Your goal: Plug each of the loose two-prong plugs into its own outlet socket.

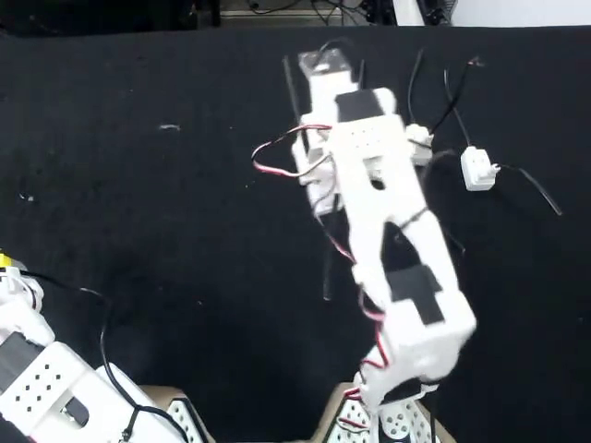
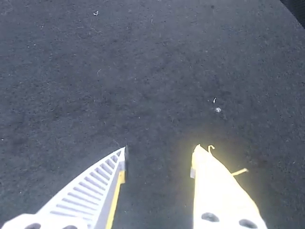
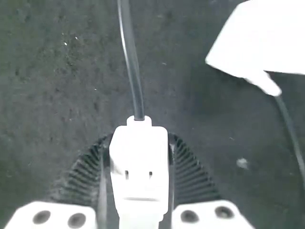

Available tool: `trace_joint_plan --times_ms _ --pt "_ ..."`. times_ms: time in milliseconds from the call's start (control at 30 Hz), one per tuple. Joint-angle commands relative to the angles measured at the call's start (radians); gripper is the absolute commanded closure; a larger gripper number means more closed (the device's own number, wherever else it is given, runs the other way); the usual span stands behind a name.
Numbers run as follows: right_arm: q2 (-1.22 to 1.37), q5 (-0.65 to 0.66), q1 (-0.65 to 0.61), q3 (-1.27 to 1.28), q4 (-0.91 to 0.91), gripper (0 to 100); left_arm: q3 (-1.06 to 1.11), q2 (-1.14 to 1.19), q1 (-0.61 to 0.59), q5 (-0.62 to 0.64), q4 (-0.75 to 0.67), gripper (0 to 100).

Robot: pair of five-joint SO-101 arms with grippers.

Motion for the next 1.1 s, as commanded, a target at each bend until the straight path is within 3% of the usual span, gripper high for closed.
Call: trace_joint_plan --times_ms 0,400,567,867,1067 --pt "-0.225 0.034 0.015 -0.070 0.037 98.8 -0.056 -0.008 -0.002 0.014 0.002 77" --pt "-0.711 0.044 0.026 -0.093 -0.074 98.8 -0.045 -0.008 -0.002 0.014 -0.006 77" --pt "-0.760 0.086 0.095 -0.107 -0.078 98.8 -0.045 -0.008 -0.002 0.014 -0.006 77" --pt "-0.760 0.089 0.528 -0.134 -0.121 98.8 -0.045 -0.008 -0.002 0.014 -0.006 77" --pt "-0.759 0.089 0.793 -0.136 -0.262 98.8 -0.045 -0.008 -0.002 0.014 -0.006 77"
